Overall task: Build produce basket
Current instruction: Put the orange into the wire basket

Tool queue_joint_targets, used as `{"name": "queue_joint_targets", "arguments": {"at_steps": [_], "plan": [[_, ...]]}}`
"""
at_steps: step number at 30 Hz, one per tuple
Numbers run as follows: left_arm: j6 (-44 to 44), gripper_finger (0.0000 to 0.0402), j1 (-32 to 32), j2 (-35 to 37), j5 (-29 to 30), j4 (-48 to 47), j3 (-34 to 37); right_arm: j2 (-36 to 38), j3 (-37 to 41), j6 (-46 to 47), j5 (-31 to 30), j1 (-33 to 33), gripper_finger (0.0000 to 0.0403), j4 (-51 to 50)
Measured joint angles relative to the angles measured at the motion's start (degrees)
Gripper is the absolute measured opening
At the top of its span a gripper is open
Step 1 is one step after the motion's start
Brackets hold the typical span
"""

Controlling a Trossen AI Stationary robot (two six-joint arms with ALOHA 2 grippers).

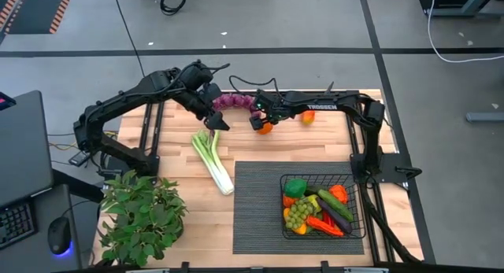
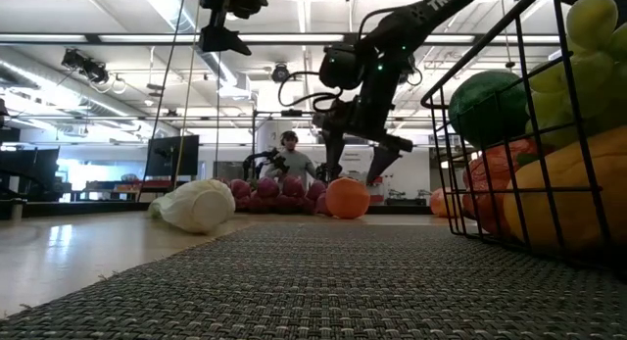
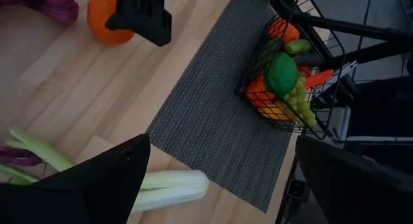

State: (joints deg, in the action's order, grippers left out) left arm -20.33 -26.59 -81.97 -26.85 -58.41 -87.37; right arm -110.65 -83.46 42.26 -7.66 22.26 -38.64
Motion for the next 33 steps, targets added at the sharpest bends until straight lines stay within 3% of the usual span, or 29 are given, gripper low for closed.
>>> {"name": "queue_joint_targets", "arguments": {"at_steps": [33], "plan": [[2.88, 0.0394, -0.61, 0.00, 0.24, 3.08, 0.00, -0.02, 5.46, 5.26, 2.11, 0.98, 0.0386, 3.20]]}}
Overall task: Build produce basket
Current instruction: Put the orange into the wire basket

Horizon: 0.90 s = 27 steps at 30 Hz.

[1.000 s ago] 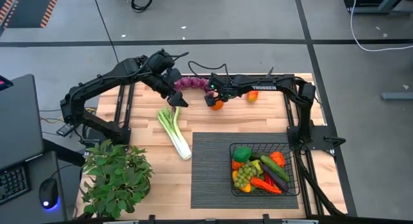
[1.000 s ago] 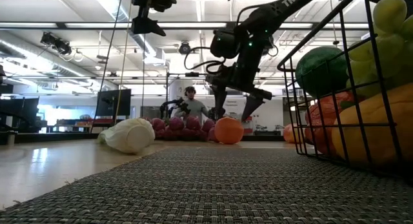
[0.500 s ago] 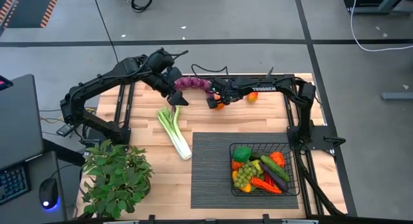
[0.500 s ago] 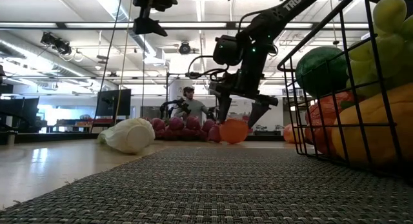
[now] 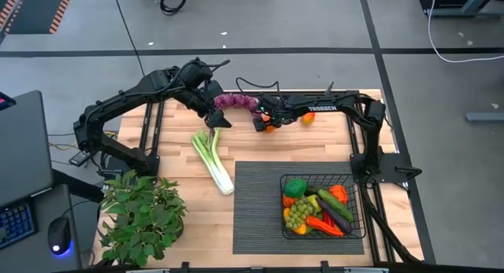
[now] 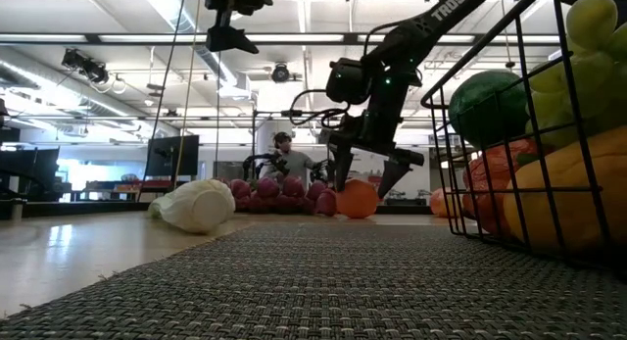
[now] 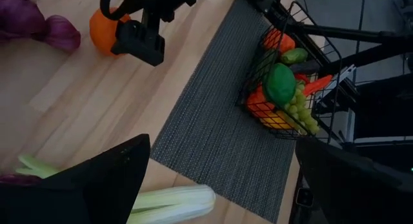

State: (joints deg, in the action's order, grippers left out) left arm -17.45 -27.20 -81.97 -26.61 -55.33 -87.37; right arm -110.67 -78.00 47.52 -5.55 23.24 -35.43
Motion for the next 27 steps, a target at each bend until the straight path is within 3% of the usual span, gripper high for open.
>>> {"name": "queue_joint_targets", "arguments": {"at_steps": [12, 17, 27], "plan": [[-0.08, 0.0394, 0.00, 0.00, 0.02, 0.31, 0.00, 0.17, 1.91, 0.92, 0.96, 0.55, 0.0369, 4.84], [1.41, 0.0394, 0.02, 0.00, 3.15, 0.29, 0.00, 1.01, 2.06, 1.40, 3.15, 0.35, 0.0354, 4.66], [0.15, 0.0394, 0.02, 0.00, 4.11, 1.04, 0.00, 12.66, 2.04, 2.78, 6.47, -5.37, 0.0328, -3.49]]}}
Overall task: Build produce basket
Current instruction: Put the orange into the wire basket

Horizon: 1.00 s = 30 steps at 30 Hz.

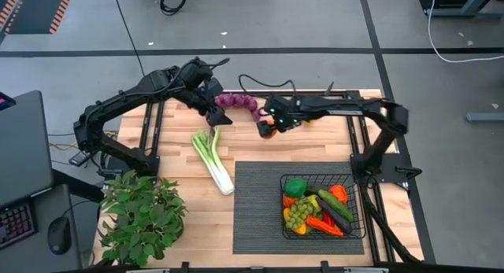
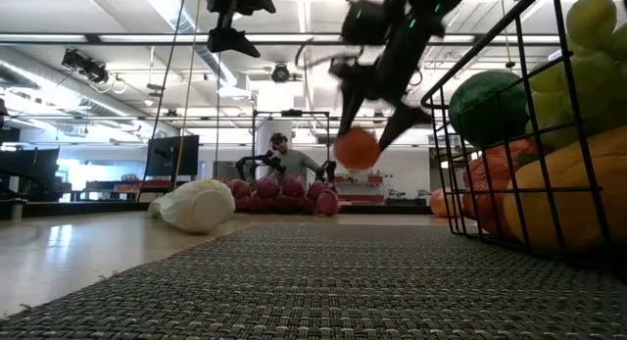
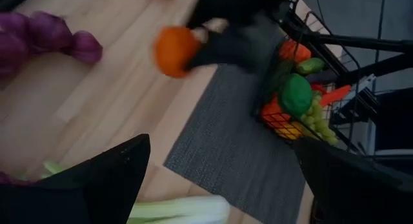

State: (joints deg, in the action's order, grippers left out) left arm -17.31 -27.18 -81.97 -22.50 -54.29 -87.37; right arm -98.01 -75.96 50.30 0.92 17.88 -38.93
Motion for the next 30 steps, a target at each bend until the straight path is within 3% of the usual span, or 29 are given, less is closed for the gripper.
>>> {"name": "queue_joint_targets", "arguments": {"at_steps": [14, 21, 30], "plan": [[0.36, 0.0394, -0.02, -0.08, 2.55, 5.73, 0.00, 20.70, -0.11, 26.94, 7.82, -19.92, 0.0329, -19.70], [0.71, 0.0394, 0.09, -1.13, 2.33, 6.15, -0.06, 21.84, -0.11, 38.97, 15.87, -30.11, 0.0330, -25.95], [0.38, 0.0394, 0.17, -1.33, 2.22, 5.95, 0.00, 21.08, -0.11, 41.26, 14.97, -37.03, 0.0353, -29.35]]}}
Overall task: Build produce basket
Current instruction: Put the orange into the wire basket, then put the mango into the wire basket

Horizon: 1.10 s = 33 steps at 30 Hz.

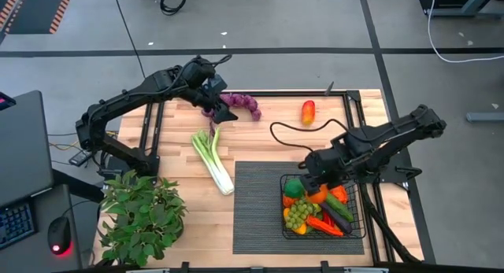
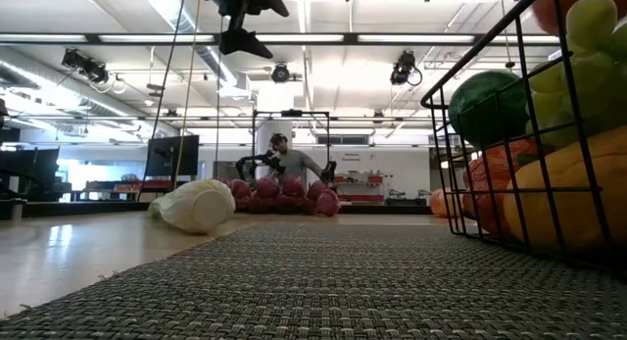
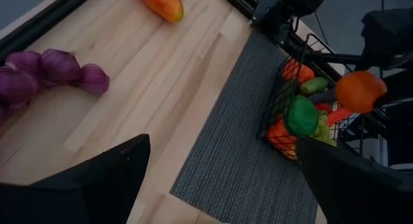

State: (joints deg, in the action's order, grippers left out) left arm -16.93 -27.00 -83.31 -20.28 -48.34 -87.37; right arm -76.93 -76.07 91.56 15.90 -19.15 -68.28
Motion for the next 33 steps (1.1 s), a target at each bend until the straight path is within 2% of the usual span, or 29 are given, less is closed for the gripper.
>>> {"name": "queue_joint_targets", "arguments": {"at_steps": [5, 11, 15, 23, 29, 33], "plan": [[0.85, 0.0394, -0.02, 0.00, -0.12, -0.55, 0.00, 0.00, 0.00, 1.04, -1.40, -2.42, 0.0394, -4.87], [0.95, 0.0394, -0.02, 0.00, -0.13, -0.57, 0.00, -0.02, 0.00, 2.63, -1.80, -3.44, 0.0395, -4.88], [-0.40, 0.0394, -0.02, 0.00, -0.13, -0.56, 0.00, 0.10, 0.00, 2.57, -5.35, -2.04, 0.0397, -4.67], [-0.41, 0.0394, -0.02, 0.00, -0.13, -0.54, 0.00, 0.17, 0.00, -1.69, -14.98, 6.19, 0.0399, -3.25], [-4.24, 0.0394, -0.02, 0.00, -0.21, -0.84, 0.00, 0.20, 0.00, -12.03, -18.37, 15.58, 0.0397, -2.03], [-6.29, 0.0394, 0.03, 0.00, -2.77, -0.85, 0.00, 0.19, 0.00, -20.68, -19.73, 23.35, 0.0397, 0.31]]}}
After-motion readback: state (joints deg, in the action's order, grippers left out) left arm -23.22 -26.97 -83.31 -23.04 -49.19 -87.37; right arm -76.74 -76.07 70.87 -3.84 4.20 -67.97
